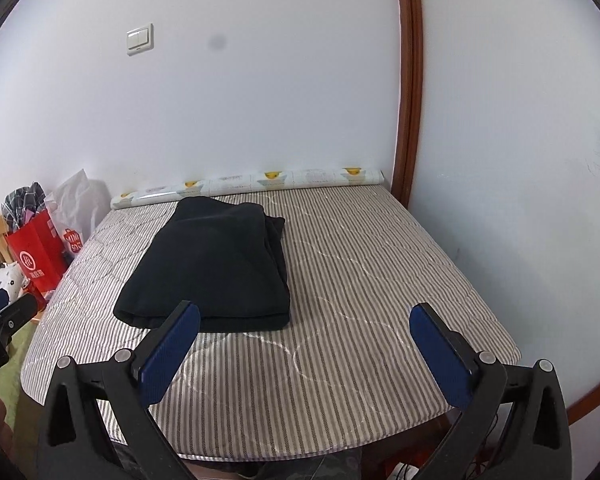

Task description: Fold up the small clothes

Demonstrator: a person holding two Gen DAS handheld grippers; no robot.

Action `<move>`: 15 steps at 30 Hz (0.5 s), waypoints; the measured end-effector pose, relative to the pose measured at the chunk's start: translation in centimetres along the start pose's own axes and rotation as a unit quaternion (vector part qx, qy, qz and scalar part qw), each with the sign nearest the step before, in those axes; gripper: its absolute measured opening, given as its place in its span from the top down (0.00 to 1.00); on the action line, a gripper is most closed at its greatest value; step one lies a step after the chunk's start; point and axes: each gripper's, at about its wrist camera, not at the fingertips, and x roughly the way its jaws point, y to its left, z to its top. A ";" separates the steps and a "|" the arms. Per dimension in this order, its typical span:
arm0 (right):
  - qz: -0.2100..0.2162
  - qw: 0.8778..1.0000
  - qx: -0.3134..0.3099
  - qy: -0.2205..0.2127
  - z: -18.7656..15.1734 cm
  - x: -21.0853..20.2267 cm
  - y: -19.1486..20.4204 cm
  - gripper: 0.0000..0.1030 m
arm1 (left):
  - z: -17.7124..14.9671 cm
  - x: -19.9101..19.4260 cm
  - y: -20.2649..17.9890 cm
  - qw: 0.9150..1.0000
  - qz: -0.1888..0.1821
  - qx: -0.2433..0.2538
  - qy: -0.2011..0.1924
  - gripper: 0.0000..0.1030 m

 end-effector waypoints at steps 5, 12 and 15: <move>0.003 1.000 0.004 0.002 -0.2 0.1 -0.5 0.00 | -0.1 0.0 -0.3 1.000 -0.001 0.001 0.000 0.13; 0.001 1.000 0.005 0.006 -0.4 0.3 -0.7 0.00 | -0.1 0.0 -0.4 1.000 0.000 0.001 -0.001 0.13; 0.000 1.000 0.005 0.005 -0.5 0.3 -0.7 0.00 | -0.2 0.0 -0.3 1.000 0.000 0.000 0.000 0.13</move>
